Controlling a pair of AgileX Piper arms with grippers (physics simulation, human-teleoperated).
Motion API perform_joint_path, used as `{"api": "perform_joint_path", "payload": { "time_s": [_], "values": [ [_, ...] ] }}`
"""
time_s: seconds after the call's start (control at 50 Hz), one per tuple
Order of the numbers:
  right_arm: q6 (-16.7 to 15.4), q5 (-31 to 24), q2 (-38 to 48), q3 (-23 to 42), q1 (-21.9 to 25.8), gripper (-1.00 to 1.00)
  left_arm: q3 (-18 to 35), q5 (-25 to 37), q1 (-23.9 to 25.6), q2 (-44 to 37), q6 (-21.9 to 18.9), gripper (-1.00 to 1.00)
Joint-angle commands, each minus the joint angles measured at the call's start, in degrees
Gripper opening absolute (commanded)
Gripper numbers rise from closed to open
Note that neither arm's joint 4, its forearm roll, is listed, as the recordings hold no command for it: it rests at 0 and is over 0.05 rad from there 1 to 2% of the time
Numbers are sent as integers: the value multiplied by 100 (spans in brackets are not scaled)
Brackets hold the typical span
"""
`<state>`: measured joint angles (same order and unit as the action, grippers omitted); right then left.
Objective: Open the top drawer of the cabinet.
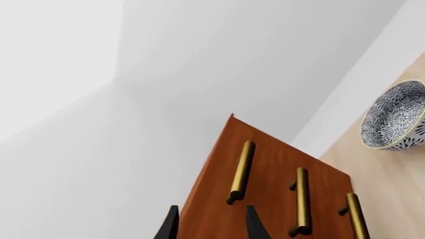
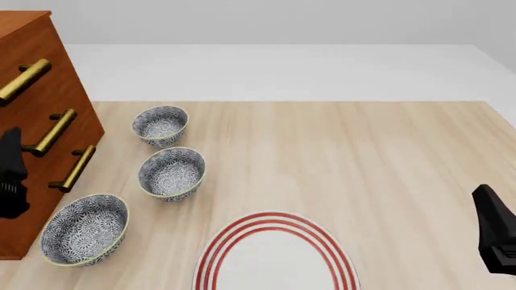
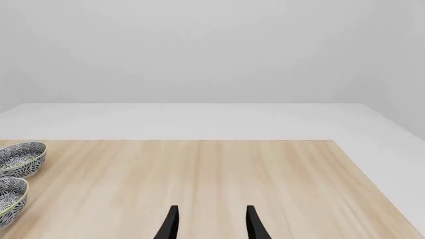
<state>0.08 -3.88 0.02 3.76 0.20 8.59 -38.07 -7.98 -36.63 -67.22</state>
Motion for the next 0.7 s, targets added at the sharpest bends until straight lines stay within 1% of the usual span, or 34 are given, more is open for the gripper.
{"api": "perform_joint_path", "payload": {
  "time_s": [0.02,0.08,0.26,0.34,0.7],
  "values": [
    [-1,-1,0,0,1,100,80,-233,-19,-282,-321,100],
    [-1,1,0,0,0,100,108,-238,-2,-350,-378,100],
    [-2,0,0,0,0,100,146,-538,-27,-809,-632,100],
    [-1,0,0,0,0,100,181,-490,-15,-841,-712,100],
    [-1,1,0,0,0,100,320,-666,-129,-1315,-802,100]
  ]
}}
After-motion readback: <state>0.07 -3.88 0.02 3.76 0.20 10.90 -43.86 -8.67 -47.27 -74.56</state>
